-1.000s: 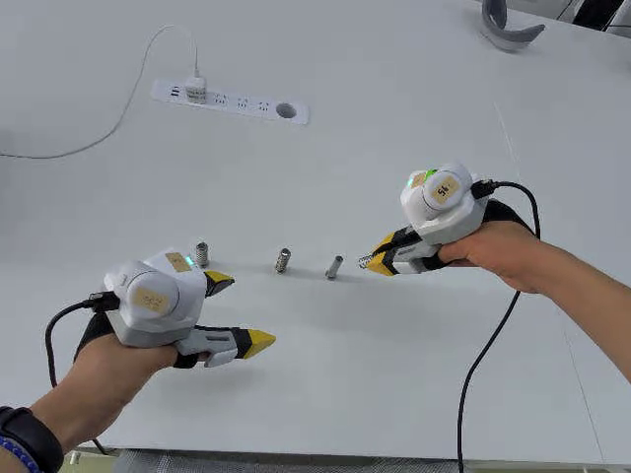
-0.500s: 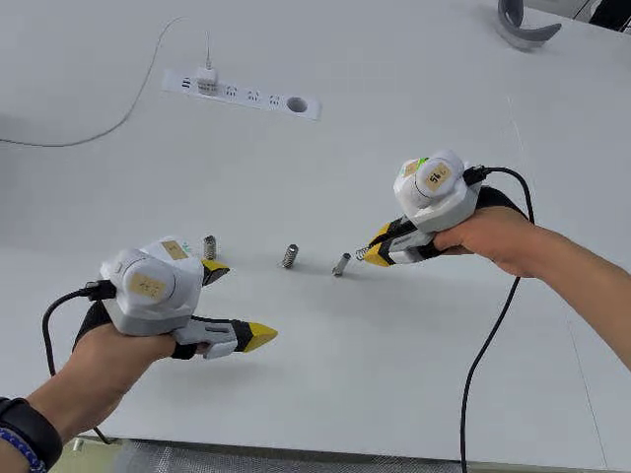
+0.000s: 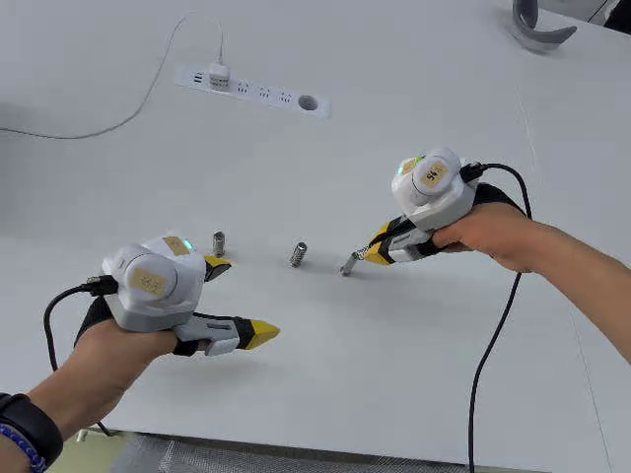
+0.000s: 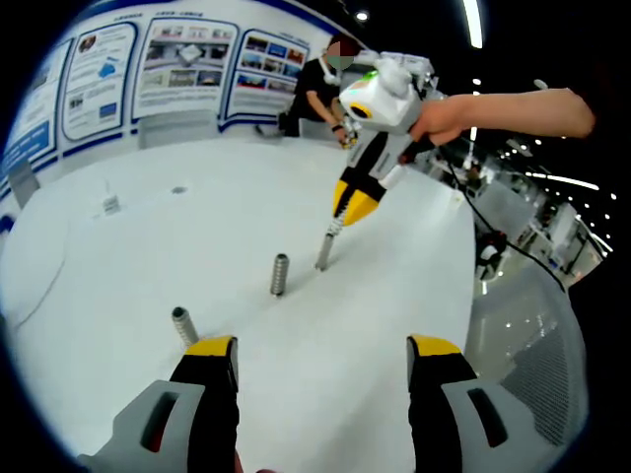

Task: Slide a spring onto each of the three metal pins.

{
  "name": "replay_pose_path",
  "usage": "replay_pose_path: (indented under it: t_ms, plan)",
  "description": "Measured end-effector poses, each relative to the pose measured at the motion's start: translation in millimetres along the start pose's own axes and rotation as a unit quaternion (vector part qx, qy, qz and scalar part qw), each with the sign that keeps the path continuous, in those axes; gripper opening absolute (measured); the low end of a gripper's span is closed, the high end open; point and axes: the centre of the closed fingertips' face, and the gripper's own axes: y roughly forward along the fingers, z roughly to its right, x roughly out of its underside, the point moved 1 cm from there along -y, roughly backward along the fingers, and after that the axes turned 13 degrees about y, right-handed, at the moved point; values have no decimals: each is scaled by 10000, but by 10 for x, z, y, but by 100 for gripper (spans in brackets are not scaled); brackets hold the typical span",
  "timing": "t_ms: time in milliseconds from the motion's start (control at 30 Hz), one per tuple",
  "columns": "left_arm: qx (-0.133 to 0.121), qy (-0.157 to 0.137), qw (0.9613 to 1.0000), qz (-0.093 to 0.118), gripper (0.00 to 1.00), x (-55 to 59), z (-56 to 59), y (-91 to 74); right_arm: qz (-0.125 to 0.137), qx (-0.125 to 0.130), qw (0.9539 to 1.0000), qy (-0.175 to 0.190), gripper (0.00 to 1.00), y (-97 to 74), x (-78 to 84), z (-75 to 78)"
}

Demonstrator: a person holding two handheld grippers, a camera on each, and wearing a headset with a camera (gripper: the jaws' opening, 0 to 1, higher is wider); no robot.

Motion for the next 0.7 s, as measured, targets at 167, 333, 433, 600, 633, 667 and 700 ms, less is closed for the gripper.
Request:
replay_pose_path:
  t_ms: [167,333,433,600,633,667,700]
  plan:
    - [-13,-35,10000,-8,71,27,-10,-25,-49,-37,10000,-9,12,50,-7,-19]
    - [-22,-70,10000,-21,70,52,-23,-46,-77,-39,10000,-12,12,85,-13,-25]
    - [-29,-86,10000,-18,70,56,-25,-52,-86,-37,10000,-24,12,97,-17,-25]
    - [-13,-99,9999,-16,70,54,-5,-50,-70,-14,10000,-30,12,102,-45,-11]
    - [-8,-103,9999,-16,70,57,-4,-45,-68,-4,10000,-44,12,106,-49,-3]
    - [-5,-99,9999,-21,70,60,-2,-43,-68,-11,10000,-43,12,106,-53,-7]
    - [2,-93,10000,-24,70,59,3,-43,-64,-21,10000,-34,12,107,-57,-12]
